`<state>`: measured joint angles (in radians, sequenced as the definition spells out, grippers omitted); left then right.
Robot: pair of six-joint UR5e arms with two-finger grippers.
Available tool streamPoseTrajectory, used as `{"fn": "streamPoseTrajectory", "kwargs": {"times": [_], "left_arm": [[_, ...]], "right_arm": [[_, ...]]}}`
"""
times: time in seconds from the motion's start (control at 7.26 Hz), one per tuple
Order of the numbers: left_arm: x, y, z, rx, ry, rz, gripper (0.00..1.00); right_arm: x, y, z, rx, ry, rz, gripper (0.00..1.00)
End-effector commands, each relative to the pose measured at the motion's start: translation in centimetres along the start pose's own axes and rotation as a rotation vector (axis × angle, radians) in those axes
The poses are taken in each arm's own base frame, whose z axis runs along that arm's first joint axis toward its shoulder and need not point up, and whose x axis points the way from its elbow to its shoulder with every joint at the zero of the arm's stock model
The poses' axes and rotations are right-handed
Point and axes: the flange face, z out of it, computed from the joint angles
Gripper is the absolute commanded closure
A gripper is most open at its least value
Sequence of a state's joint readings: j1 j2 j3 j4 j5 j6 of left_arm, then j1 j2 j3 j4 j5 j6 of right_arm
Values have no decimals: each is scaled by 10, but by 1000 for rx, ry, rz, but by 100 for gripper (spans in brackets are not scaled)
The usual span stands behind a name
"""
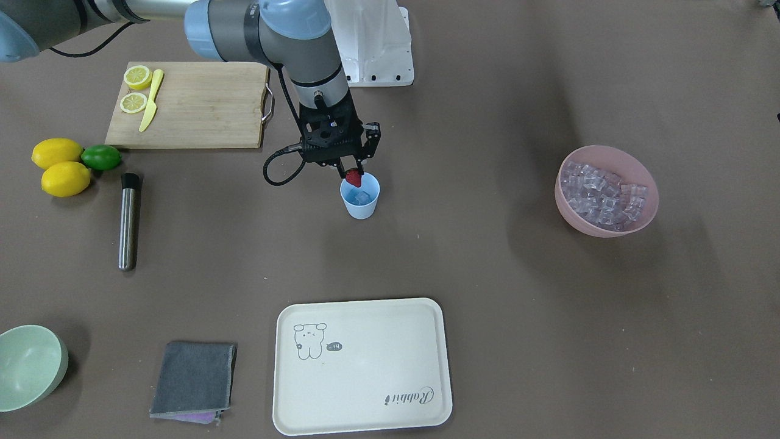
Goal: Mash ice and strawberries in cup
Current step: 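Carry the strawberry with the right gripper over the light-blue cup, then open the right gripper to drop the strawberry into the cup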
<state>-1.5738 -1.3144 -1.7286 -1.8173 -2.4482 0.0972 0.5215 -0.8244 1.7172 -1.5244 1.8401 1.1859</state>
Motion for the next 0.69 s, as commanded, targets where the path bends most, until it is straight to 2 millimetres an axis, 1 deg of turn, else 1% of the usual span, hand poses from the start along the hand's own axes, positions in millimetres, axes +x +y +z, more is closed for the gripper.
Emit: {"fn": "streamPoseTrajectory", "kwargs": {"times": [0.0, 0.14, 0.41, 0.55], "left_arm": [[0, 0, 0, 6, -1, 7, 1], [-1, 2, 1, 3, -3, 4, 1], [-10, 11, 8, -21, -12, -26, 1], [-8, 5, 10, -38, -14, -35, 1]], "right_arm": [[-3, 5, 1, -6, 3, -3, 1], [0, 4, -6, -36, 17, 9, 1], [17, -15, -15, -74, 23, 48, 1], [29, -21, -15, -69, 32, 55, 0]]}}
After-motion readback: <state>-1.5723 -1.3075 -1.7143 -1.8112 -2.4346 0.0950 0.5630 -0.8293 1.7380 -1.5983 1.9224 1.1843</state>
